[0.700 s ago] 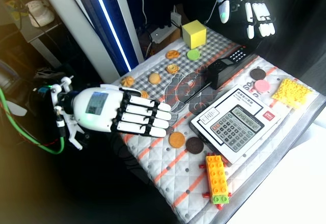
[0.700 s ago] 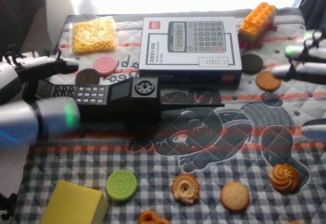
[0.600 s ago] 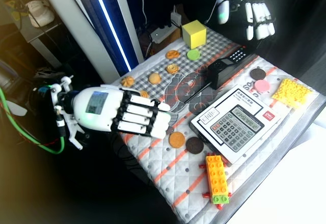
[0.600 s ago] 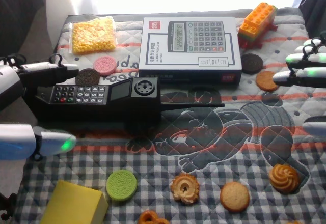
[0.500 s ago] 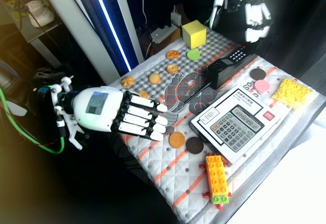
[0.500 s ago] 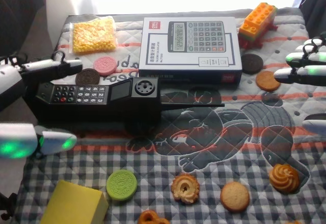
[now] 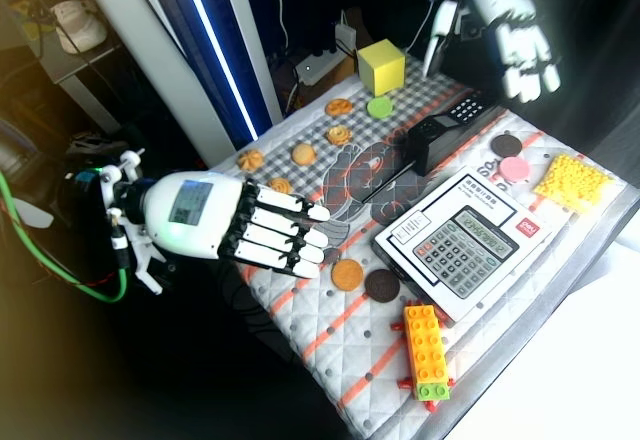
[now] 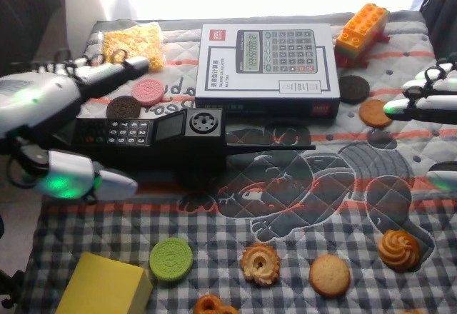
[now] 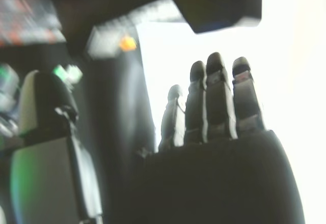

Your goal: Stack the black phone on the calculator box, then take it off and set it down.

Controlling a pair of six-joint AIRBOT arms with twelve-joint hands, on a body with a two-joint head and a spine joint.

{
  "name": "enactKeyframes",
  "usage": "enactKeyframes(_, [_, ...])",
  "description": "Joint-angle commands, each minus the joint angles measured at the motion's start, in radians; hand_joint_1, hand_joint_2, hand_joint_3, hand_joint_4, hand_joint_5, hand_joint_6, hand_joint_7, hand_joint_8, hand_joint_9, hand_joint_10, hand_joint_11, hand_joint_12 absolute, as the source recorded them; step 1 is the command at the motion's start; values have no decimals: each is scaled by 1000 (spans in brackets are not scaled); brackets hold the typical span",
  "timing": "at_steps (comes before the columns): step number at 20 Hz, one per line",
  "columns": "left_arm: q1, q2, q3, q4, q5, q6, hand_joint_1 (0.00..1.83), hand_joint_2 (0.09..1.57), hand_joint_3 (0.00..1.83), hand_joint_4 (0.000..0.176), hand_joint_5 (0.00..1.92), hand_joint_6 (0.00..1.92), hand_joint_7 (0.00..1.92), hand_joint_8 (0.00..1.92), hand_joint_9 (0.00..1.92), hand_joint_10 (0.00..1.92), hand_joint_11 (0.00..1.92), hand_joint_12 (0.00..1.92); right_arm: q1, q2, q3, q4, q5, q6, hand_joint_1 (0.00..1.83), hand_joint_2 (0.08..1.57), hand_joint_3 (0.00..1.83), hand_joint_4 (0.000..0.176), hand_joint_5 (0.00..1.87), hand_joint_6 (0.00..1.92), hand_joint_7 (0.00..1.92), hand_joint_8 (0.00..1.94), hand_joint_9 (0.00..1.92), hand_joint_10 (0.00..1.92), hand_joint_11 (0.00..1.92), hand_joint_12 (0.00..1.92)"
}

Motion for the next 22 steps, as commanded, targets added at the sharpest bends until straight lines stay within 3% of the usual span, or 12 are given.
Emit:
enactKeyframes(1, [-23,-8,13,7,-77,22,672,915,4,175,23,3,174,6,204,10,18,287,3,2,-1,21,120,0,504,1220,1,114,465,5,435,0,420,1,427,17])
enactKeyframes(5, [-80,-58,75,6,30,35,926,849,0,167,85,13,240,8,311,20,0,624,3,1,0,19,120,1,552,1225,0,105,451,0,449,3,422,2,416,7])
enactKeyframes(7, [-111,-84,111,7,105,37,1002,878,6,107,263,27,363,23,405,35,0,723,3,1,0,15,119,1,556,1232,3,95,458,3,455,4,415,0,401,0])
enactKeyframes(8, [-121,-94,124,7,132,37,1055,959,7,36,464,37,497,41,504,79,0,843,3,1,0,15,119,1,562,1237,5,94,458,2,451,3,410,0,403,2])
enactKeyframes(9, [-126,-104,135,9,154,37,1096,1008,2,6,592,20,589,41,547,148,0,954,3,1,0,15,119,1,564,1240,6,96,462,4,458,5,415,2,414,7])
enactKeyframes(10, [-126,-110,141,10,164,37,1169,1061,9,0,778,16,700,88,497,533,50,1178,3,1,0,13,119,2,551,1242,5,114,455,1,458,3,414,1,422,9])
enactKeyframes(11, [-126,-111,143,9,167,37,1195,1193,0,0,893,780,650,1290,385,1132,119,1482,3,1,0,12,119,3,549,1244,5,108,453,0,462,4,417,3,425,9])
enactKeyframes(12, [-126,-112,143,8,167,37,1186,1253,0,0,857,1020,566,1635,337,1398,125,1663,3,1,0,12,119,6,547,1243,4,102,452,0,464,5,419,3,421,7])
enactKeyframes(15, [-128,-118,148,2,166,37,1198,1257,0,0,793,1057,667,1710,552,1768,477,1874,2,1,0,12,119,12,542,1254,6,93,443,2,481,8,431,6,434,11])
enactKeyframes(18, [-128,-123,149,-14,154,37,1203,1169,0,0,901,1017,856,1318,744,1391,673,1735,1,0,0,12,119,15,562,1257,3,95,436,3,482,3,423,0,406,0])
enactKeyframes(20, [-126,-120,139,-19,132,37,1314,1169,0,0,853,1069,831,1221,845,1377,713,1586,-2,0,0,12,119,18,579,1254,0,96,442,3,486,3,420,0,406,1])
enactKeyframes(22, [-123,-91,100,8,95,24,1212,1167,0,0,858,1070,895,1259,858,1284,846,1490,-5,0,0,12,120,19,569,1258,2,91,444,2,486,2,423,1,404,3])
